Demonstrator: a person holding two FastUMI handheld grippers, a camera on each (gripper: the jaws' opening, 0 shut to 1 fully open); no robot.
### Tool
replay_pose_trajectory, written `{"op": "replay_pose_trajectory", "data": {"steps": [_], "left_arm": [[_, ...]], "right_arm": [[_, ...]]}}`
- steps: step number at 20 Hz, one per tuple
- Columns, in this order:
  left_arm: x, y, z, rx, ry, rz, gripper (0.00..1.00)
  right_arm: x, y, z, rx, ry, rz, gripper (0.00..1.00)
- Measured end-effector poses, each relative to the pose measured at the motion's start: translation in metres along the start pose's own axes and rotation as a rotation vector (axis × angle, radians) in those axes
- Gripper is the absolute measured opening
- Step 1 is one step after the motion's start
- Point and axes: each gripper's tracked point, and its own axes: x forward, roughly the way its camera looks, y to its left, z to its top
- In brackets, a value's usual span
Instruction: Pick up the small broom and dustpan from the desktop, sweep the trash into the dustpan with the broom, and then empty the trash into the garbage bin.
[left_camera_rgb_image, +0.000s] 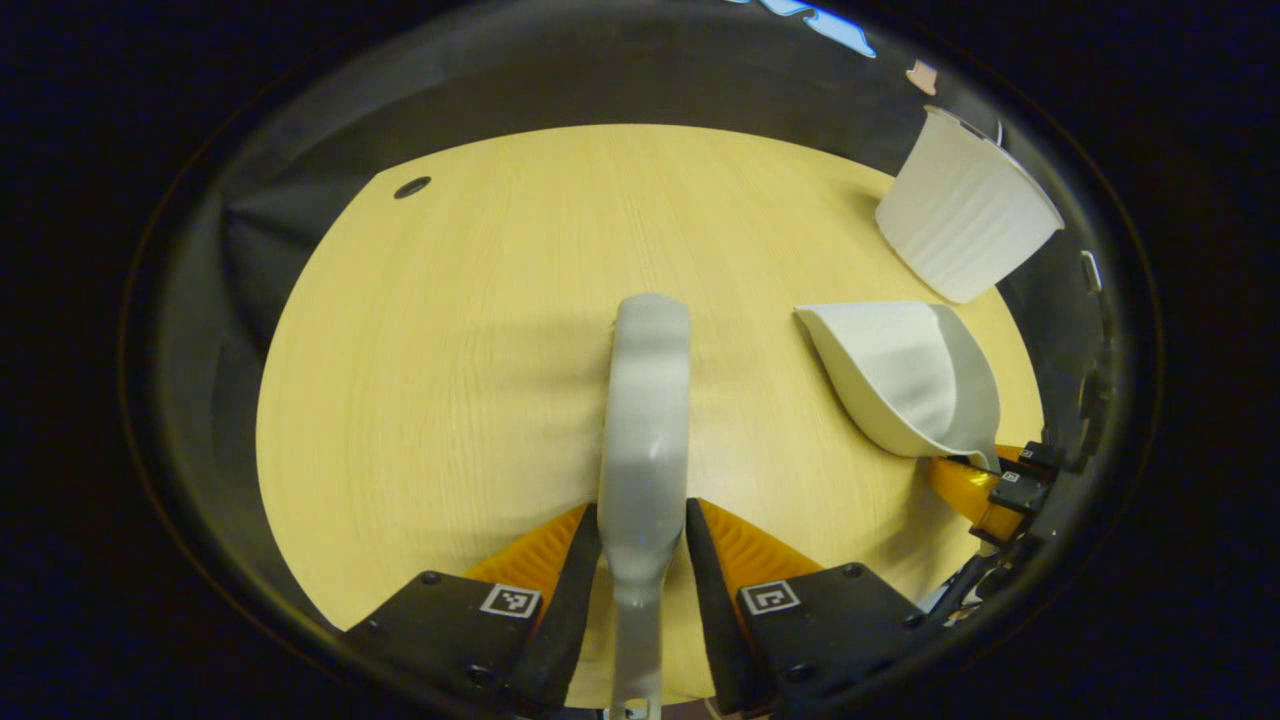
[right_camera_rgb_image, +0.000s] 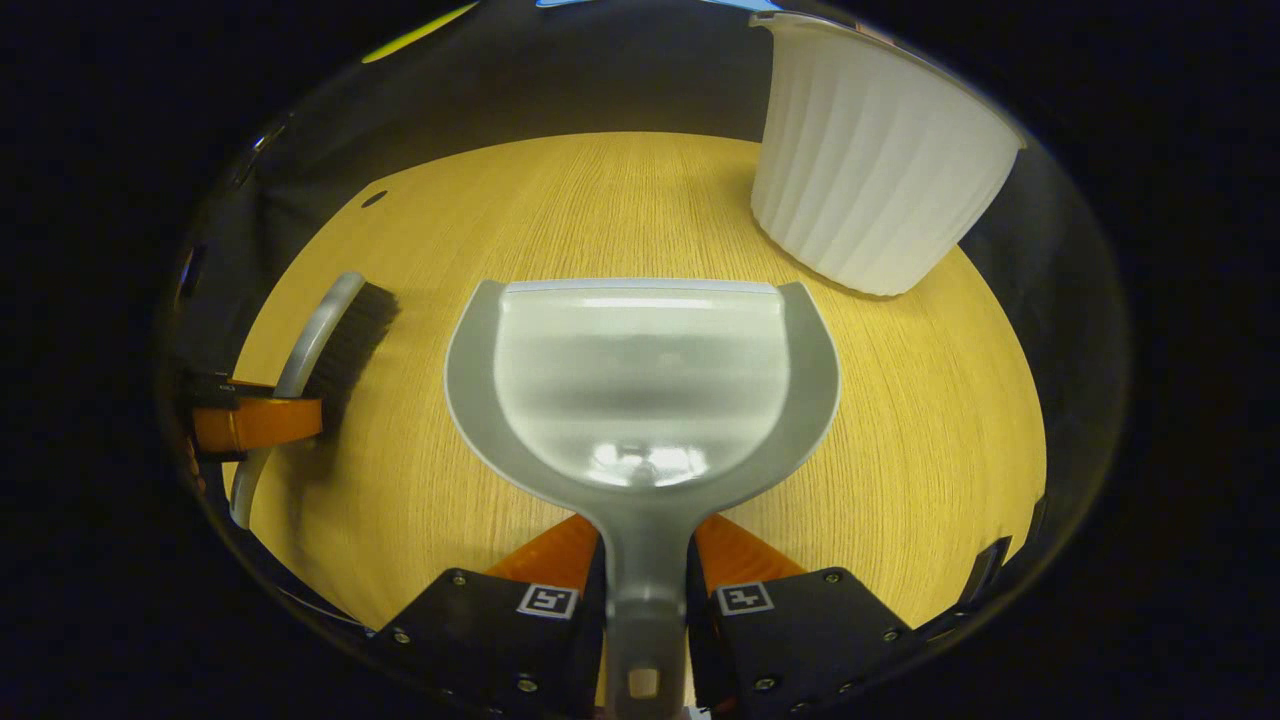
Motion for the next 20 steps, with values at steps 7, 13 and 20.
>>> {"op": "replay_pose_trajectory", "data": {"steps": [7, 13, 20], "left_arm": [[-0.018, -0.001, 0.004, -0.015, -0.063, -0.026, 0.96], [-0.072, 0.002, 0.037, -0.059, -0.246, -0.036, 0.96], [-0.157, -0.009, 0.083, -0.098, -0.567, -0.048, 0.96]], "right_arm": [[-0.011, -0.002, 0.007, -0.022, -0.038, 0.004, 0.87], [-0.039, -0.010, 0.027, -0.032, -0.115, 0.040, 0.88], [-0.102, -0.037, 0.094, -0.056, -0.388, 0.093, 0.87]]}}
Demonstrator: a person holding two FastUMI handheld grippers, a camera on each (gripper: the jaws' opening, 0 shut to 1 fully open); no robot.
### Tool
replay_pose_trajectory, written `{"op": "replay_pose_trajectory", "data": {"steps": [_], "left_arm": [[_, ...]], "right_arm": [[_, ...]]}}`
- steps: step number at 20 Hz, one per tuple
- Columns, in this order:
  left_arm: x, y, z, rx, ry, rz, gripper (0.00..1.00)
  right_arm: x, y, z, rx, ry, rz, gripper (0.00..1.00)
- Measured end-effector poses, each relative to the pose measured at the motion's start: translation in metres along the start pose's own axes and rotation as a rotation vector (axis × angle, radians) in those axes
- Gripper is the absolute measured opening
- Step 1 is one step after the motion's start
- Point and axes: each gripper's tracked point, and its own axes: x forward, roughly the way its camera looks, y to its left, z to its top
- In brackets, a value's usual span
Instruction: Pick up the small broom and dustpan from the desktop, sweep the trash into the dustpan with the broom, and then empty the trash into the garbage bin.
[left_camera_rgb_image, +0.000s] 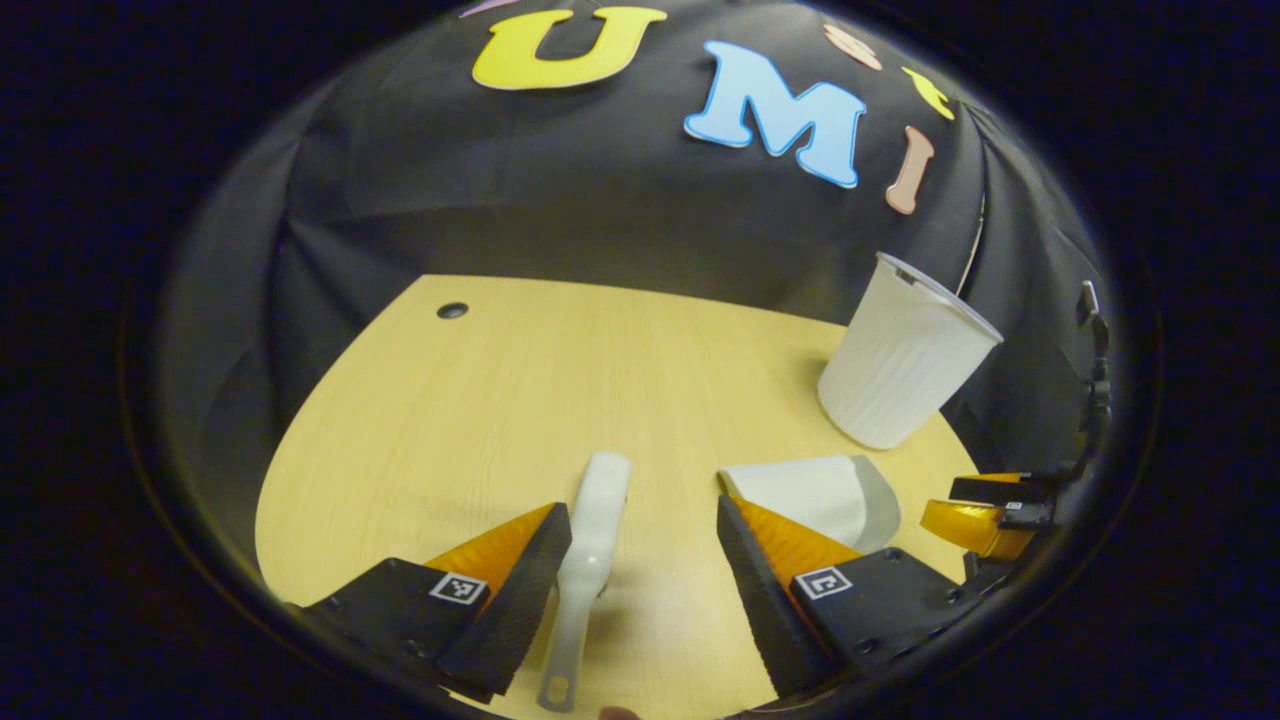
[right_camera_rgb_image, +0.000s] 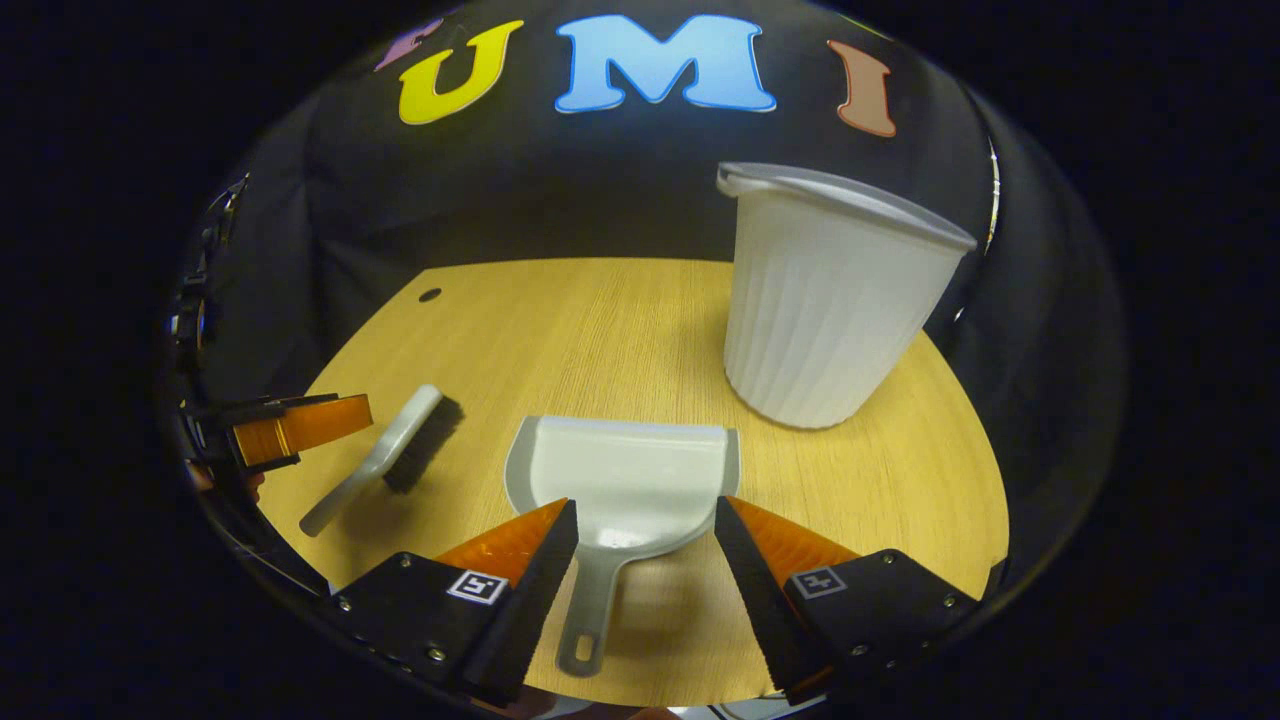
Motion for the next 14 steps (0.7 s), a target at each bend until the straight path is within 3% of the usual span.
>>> {"op": "replay_pose_trajectory", "data": {"steps": [7, 14], "left_arm": [[-0.059, -0.026, 0.056, -0.018, -0.270, -0.039, 0.96], [-0.097, -0.040, 0.095, -0.014, -0.446, 0.014, 0.96]], "right_arm": [[-0.031, -0.017, 0.075, -0.062, -0.278, -0.001, 0.87], [-0.058, -0.027, 0.121, -0.154, -0.507, -0.055, 0.87]]}}
